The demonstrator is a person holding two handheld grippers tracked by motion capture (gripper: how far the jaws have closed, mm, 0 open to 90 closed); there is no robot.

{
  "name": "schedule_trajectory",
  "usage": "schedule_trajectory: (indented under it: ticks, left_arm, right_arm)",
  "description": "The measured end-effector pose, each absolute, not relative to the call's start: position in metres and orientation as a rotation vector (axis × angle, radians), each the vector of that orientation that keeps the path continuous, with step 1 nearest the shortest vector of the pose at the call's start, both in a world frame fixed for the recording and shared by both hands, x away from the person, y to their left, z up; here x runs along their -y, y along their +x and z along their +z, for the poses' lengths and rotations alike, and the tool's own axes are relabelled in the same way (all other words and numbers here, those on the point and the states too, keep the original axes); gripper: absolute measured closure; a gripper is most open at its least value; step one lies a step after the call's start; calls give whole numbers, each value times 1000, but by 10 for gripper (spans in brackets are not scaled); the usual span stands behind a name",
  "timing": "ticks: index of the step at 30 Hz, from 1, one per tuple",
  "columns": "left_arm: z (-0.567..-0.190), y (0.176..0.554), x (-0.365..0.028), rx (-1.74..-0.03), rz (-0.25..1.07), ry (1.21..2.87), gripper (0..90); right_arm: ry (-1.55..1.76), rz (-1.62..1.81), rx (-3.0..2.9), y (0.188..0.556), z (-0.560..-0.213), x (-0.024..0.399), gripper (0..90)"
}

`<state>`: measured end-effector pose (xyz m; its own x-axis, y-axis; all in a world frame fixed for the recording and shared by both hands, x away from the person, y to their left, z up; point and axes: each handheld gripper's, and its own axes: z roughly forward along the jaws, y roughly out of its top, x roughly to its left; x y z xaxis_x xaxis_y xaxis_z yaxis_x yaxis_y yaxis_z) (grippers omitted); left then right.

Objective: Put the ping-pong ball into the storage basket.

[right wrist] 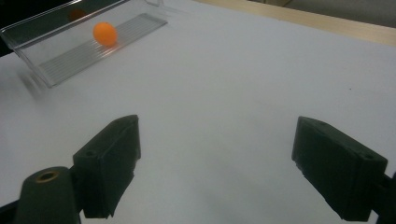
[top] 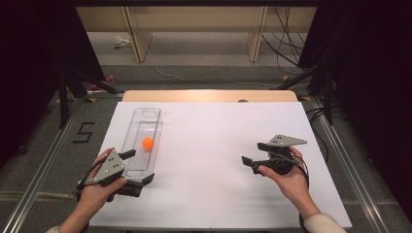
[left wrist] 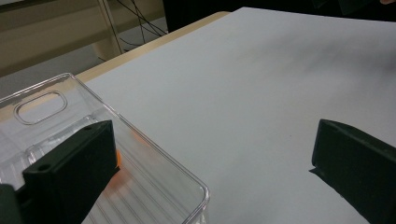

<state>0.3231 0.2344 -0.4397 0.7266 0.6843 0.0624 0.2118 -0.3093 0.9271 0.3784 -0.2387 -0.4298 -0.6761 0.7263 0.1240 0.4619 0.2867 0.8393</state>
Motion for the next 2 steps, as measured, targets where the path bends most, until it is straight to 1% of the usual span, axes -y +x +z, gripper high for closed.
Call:
schedule_trajectory:
  ticks: [2]
  left_arm:
    - [-439,323,-234,-695,551,1865,0]
  right_arm:
    - [1081,1339,-2283,378,-430,240,165]
